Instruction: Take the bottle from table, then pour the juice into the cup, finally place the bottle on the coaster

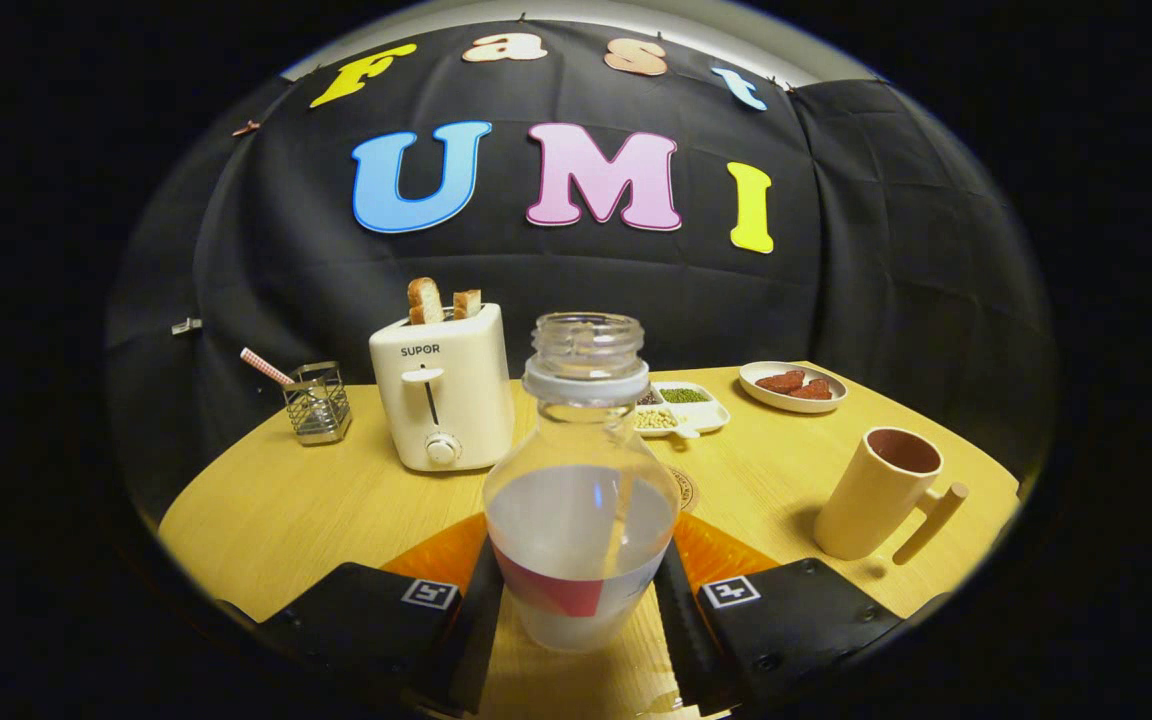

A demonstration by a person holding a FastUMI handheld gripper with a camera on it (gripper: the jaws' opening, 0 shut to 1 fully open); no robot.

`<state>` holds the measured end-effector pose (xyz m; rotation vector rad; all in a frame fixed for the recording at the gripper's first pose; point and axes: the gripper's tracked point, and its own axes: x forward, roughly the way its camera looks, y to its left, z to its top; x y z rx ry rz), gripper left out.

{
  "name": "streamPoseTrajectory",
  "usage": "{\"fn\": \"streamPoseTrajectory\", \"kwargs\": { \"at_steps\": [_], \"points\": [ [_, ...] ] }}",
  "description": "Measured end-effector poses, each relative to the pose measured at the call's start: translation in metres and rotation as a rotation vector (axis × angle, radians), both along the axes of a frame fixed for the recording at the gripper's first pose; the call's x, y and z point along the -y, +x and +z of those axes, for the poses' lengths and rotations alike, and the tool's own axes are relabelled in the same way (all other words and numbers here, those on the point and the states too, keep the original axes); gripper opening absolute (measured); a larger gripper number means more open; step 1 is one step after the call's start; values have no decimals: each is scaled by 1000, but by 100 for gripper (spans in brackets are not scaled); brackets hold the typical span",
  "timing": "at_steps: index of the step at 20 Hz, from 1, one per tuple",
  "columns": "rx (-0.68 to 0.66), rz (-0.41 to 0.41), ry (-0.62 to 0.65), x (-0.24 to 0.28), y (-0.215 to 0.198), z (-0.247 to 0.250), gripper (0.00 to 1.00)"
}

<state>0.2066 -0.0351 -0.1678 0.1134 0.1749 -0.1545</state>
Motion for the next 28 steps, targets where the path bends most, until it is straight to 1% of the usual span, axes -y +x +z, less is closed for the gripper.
{"fn": "streamPoseTrajectory", "kwargs": {
  "at_steps": [1, 8, 12, 15, 22, 28],
  "points": [
    [7, -8, 36, 3, -2, 8, 71],
    [86, -96, 403, 34, -14, 61, 71],
    [82, -124, 604, 47, -16, 74, 71],
    [64, -115, 726, 51, -17, 79, 71],
    [-1, -100, 985, 73, -13, 73, 71],
    [-79, -142, 1166, 100, -10, 49, 71]
  ]
}}
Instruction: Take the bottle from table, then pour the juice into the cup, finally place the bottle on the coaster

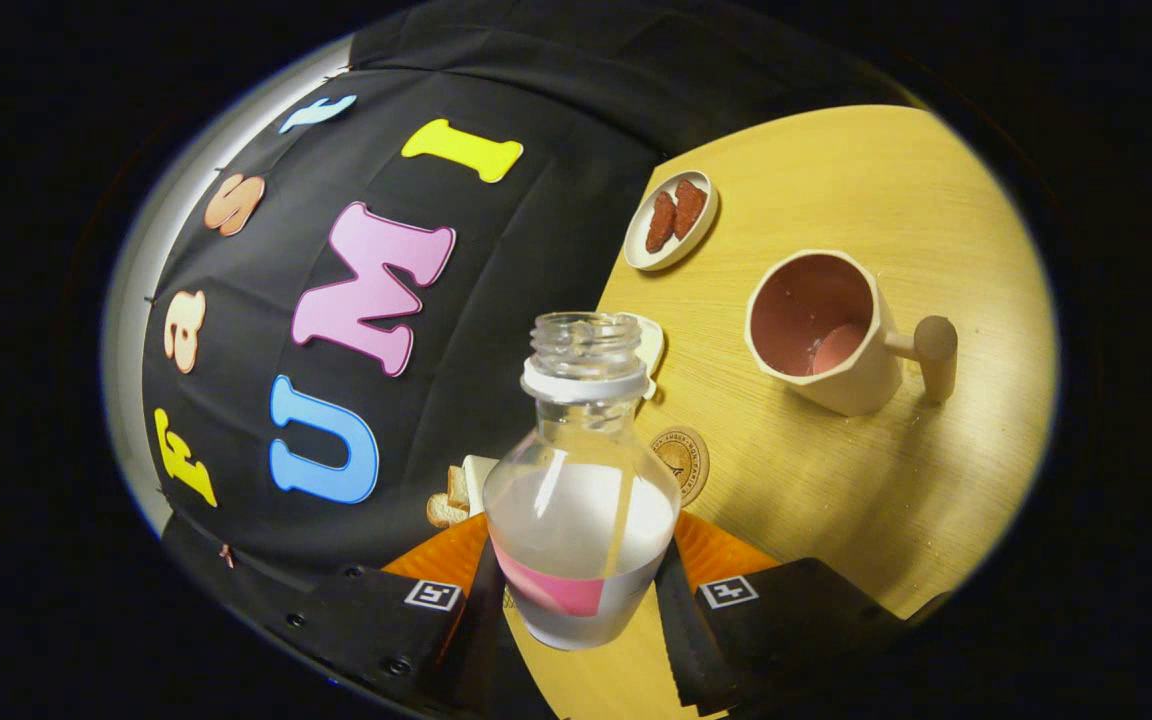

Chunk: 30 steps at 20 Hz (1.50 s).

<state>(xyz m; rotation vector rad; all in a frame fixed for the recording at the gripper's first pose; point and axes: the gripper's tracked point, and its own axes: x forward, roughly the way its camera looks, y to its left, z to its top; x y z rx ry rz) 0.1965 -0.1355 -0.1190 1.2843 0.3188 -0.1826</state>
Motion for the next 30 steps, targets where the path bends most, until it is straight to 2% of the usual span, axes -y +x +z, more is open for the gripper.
{"fn": "streamPoseTrajectory", "kwargs": {
  "at_steps": [6, 11, 16, 30],
  "points": [
    [-59, 21, 172, 11, 2, -15, 71],
    [-130, 73, 281, -1, 2, -28, 71],
    [-155, 21, 422, 11, 14, -25, 71],
    [-222, -33, 659, 17, 21, -23, 71]
  ]
}}
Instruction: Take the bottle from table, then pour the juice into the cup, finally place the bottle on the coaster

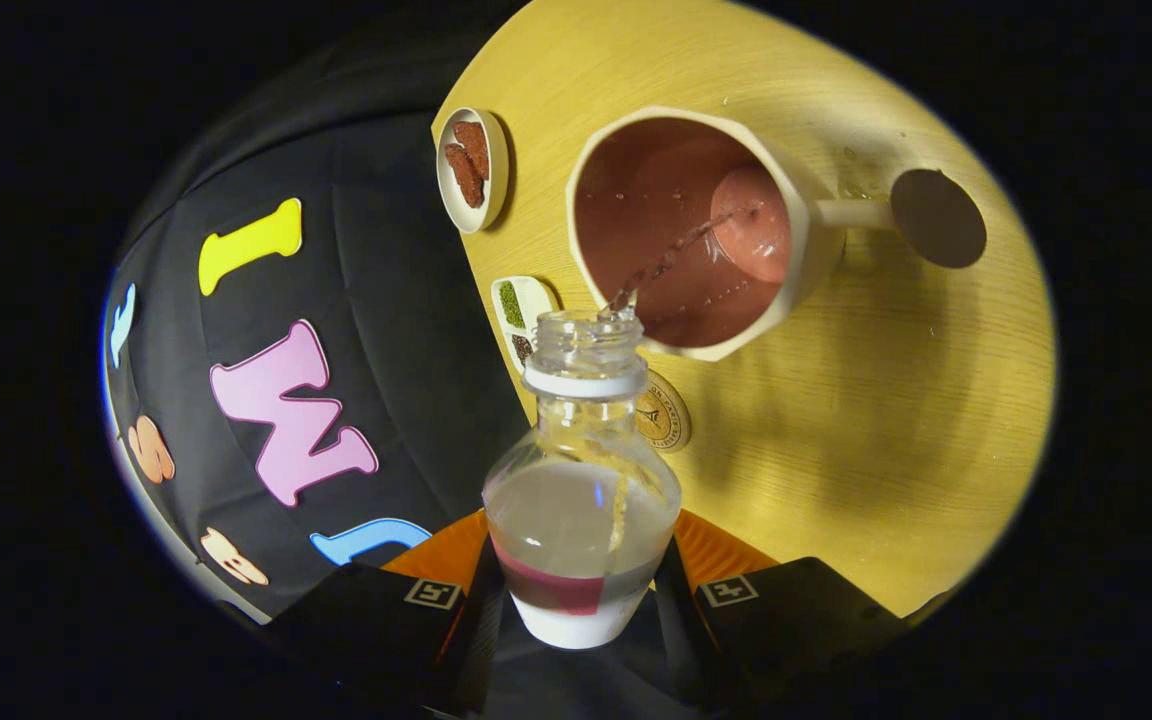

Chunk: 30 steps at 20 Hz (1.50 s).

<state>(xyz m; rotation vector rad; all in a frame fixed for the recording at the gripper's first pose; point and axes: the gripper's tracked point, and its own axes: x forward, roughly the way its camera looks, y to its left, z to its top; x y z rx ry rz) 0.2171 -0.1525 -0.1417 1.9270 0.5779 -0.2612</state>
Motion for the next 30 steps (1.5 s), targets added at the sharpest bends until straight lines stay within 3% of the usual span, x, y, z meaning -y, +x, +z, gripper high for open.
{"fn": "streamPoseTrajectory", "kwargs": {
  "at_steps": [30],
  "points": [
    [-28, -120, 370, 15, 6, 27, 71]
  ]
}}
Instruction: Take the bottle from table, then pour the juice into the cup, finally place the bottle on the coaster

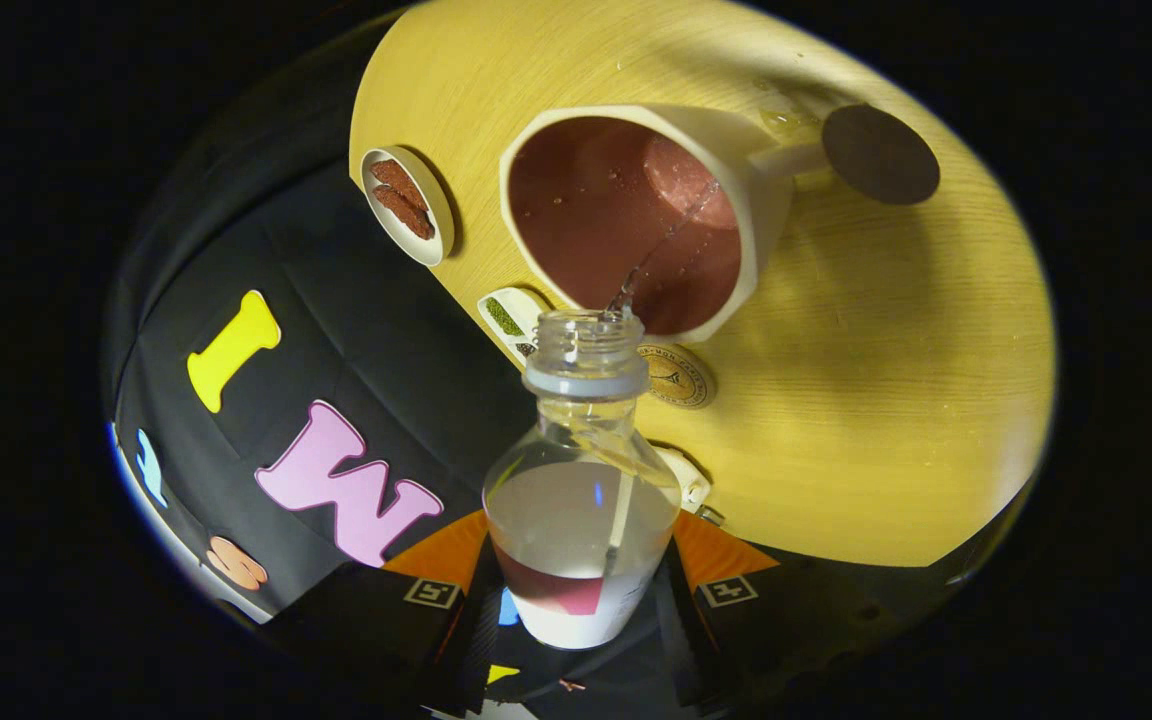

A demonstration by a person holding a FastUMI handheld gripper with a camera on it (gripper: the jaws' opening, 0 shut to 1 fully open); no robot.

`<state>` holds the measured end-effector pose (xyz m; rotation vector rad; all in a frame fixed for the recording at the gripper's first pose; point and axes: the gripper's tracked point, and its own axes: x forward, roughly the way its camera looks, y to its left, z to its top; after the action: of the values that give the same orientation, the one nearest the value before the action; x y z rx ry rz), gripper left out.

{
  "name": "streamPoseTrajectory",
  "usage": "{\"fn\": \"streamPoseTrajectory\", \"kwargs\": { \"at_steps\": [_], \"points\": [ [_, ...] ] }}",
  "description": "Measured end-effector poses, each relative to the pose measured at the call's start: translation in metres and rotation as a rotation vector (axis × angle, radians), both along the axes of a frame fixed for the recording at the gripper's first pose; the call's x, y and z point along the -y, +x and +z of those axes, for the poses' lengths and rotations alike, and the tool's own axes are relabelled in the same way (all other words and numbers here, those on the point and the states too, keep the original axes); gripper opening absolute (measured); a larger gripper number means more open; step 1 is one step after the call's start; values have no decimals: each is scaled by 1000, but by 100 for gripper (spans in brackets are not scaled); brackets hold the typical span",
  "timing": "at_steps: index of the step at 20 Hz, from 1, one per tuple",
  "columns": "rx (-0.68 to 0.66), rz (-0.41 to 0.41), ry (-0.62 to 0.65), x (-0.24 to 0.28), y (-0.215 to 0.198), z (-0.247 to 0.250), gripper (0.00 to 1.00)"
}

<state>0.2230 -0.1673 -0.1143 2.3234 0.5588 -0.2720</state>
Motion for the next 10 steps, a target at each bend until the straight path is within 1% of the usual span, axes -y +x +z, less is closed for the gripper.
{"fn": "streamPoseTrajectory", "kwargs": {
  "at_steps": [5, 7, 10],
  "points": [
    [20, 9, 86, 4, 0, 15, 71],
    [11, 22, 103, 4, -2, 17, 71],
    [-7, -19, 137, 14, -1, 19, 71]
  ]
}}
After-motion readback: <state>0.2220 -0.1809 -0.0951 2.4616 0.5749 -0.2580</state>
